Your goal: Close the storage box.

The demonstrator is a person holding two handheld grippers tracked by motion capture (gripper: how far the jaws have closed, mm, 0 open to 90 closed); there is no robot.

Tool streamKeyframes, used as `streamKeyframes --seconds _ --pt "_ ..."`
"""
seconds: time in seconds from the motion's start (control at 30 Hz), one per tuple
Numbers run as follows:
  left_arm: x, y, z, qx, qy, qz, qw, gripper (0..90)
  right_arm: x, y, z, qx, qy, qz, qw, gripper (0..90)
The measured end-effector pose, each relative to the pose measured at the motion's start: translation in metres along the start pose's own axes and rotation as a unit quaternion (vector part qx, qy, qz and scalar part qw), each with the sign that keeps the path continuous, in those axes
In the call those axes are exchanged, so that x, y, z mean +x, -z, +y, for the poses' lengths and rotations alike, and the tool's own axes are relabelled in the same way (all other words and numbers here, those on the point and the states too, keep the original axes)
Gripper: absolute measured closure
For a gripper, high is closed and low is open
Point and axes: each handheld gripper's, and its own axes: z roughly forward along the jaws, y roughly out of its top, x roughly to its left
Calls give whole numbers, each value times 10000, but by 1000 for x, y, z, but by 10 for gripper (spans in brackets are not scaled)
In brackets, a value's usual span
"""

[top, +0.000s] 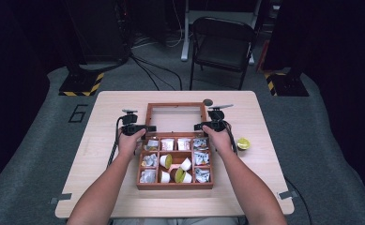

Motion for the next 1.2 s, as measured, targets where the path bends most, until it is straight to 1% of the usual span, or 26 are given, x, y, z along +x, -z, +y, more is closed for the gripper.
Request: streamKeyframes --seconds 0.03,0.07,0.1,0.13,0.17,0.2,0.23,0.3,0.33,0.37,0.4,0.47,0.5,0.53,0.57,0.6,0.63,0.67,0.83,0.87,0.93,1.03,1.07,1.1,1.13,1.2 --pt "-1 0 0 -41 44 -2 10000 362 0 1 0 -8 -5 2 10000 311" --pt "0 0 0 -71 -20 -3 10000 364 0 1 0 -18 -3 12 10000 313" --pt "0 1 1 -46 -69 -3 10000 366 0 2 1 -42 10 15 10000 317" --pt "-1 1 1 -95 -2 -12 10000 369 0 3 1 -45 12 25 10000 318" --pt "-1 2 1 -110 -11 -19 9999 370 1 3 1 -74 1 25 10000 318" --pt "-1 3 1 -111 -68 -19 9999 372 1 4 1 -83 21 25 10000 318" --pt "-2 3 1 -131 -45 -23 9999 372 1 4 1 -98 42 34 9999 319" --pt "-1 5 2 -122 -137 -26 9998 375 1 6 1 -132 63 53 9999 320" --pt "-2 5 2 -183 -90 -31 9998 375 2 7 2 -141 69 54 9999 320" --pt "-3 5 2 -191 -77 -34 9998 377 2 7 2 -164 87 57 9998 320" --pt "-2 7 3 -171 -157 -46 9997 379 2 8 2 -180 96 63 9998 320" --pt "-3 8 3 -221 -148 -65 9996 382 3 10 2 -212 113 77 9997 323" --pt "-3 9 3 -199 -209 -56 9996 383 3 11 2 -233 134 80 9996 325" --pt "-4 9 4 -226 -161 -69 9996 383 3 11 2 -247 139 79 9996 329" --pt "-3 10 4 -218 -234 -72 9995 384 4 13 2 -231 87 70 9997 331" --pt "-4 10 4 -244 -186 -76 9995 386 5 13 2 -230 51 78 9997 332" --pt "-4 11 4 -254 -215 -86 9994 387 4 14 2 -259 126 84 9995 332" --pt "-5 11 4 -278 -198 -86 9994 388 5 15 3 -266 127 89 9995 334" --pt "-4 15 5 -281 -325 -105 9990 401 5 18 3 -332 192 132 9992 341" --pt "-5 15 5 -309 -270 -125 9991 402 5 18 3 -333 187 129 9992 342" --pt "-5 16 6 -326 -301 -122 9989 402 6 19 3 -350 207 133 9991 344" --pt "-6 17 6 -353 -284 -123 9989 402 6 21 3 -378 214 134 9990 345" --pt "-6 18 6 -333 -321 -130 9988 402 7 21 3 -385 207 139 9989 345" --pt "-6 18 6 -341 -321 -134 9988 402 7 22 3 -384 250 134 9989 347" --pt "-6 19 6 -340 -372 -134 9986 402 7 22 3 -394 283 132 9987 347" --pt "-7 19 6 -371 -330 -160 9986 402 8 23 3 -415 275 136 9987 348"
